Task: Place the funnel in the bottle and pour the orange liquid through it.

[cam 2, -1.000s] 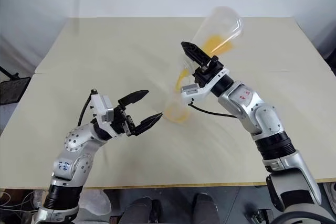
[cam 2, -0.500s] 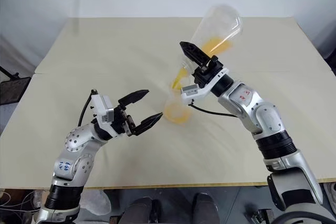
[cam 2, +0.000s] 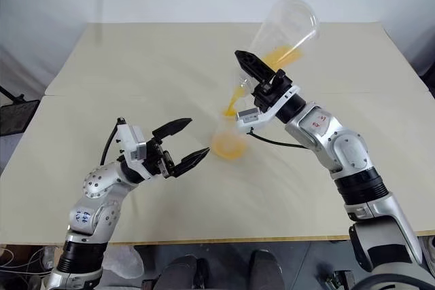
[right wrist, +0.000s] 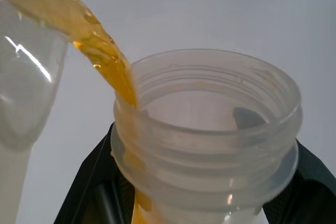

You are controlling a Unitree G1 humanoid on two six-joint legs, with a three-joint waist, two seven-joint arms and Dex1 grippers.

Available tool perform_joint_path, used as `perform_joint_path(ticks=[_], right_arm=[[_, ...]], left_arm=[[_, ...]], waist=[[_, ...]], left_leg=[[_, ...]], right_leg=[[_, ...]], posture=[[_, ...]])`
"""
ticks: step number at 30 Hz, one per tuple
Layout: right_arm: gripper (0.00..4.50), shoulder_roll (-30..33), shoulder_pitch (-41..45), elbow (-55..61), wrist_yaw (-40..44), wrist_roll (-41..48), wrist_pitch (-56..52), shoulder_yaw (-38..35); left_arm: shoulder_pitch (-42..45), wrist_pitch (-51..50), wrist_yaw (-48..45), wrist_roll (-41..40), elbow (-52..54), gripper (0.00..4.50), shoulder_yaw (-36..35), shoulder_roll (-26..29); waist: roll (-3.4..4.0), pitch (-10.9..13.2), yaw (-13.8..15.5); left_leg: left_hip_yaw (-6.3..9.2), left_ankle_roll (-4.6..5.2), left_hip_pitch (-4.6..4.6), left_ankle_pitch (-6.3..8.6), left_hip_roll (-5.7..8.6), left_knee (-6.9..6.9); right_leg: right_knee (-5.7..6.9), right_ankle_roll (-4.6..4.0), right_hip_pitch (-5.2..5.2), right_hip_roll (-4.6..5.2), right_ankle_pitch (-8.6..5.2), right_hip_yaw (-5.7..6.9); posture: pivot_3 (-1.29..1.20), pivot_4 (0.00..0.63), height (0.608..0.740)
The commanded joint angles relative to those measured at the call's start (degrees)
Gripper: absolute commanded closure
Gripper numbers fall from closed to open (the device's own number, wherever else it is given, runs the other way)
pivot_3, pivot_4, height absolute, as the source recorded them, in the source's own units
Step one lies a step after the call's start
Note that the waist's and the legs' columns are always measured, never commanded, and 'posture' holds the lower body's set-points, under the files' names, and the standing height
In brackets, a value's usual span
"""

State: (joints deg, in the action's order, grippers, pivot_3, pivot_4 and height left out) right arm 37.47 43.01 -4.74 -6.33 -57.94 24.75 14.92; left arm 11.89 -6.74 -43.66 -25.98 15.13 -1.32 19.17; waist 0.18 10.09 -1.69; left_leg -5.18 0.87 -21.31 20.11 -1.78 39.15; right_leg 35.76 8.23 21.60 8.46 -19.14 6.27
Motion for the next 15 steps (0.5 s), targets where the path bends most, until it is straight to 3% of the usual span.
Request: perform_joint_path(ticks=[1,15], right_arm=[[2.02,0.5,1.5,1.1,-1.2,0.6,-0.3,-1.2],[2.02,0.9,1.5,0.6,-1.6,0.9,0.1,-1.4]], left_arm=[[-1.2,0.7,-0.4,-1.8,3.0,0.00,-1.6,1.0],[-4.0,-0.6,-0.4,-3.7,6.2,0.00,-3.0,3.2]], waist=[[0.00,0.0,0.0],[0.00,0.0,0.0]], left_leg=[[0.00,0.00,0.00,0.00,0.00,0.00],[0.01,0.00,0.00,0.00,-0.01,0.00]], right_leg=[[0.00,0.00,0.00,0.00,0.00,0.00],[0.00,0.00,0.00,0.00,0.00,0.00]], posture=[[0.00,0.150,0.740],[0.00,0.150,0.740]])
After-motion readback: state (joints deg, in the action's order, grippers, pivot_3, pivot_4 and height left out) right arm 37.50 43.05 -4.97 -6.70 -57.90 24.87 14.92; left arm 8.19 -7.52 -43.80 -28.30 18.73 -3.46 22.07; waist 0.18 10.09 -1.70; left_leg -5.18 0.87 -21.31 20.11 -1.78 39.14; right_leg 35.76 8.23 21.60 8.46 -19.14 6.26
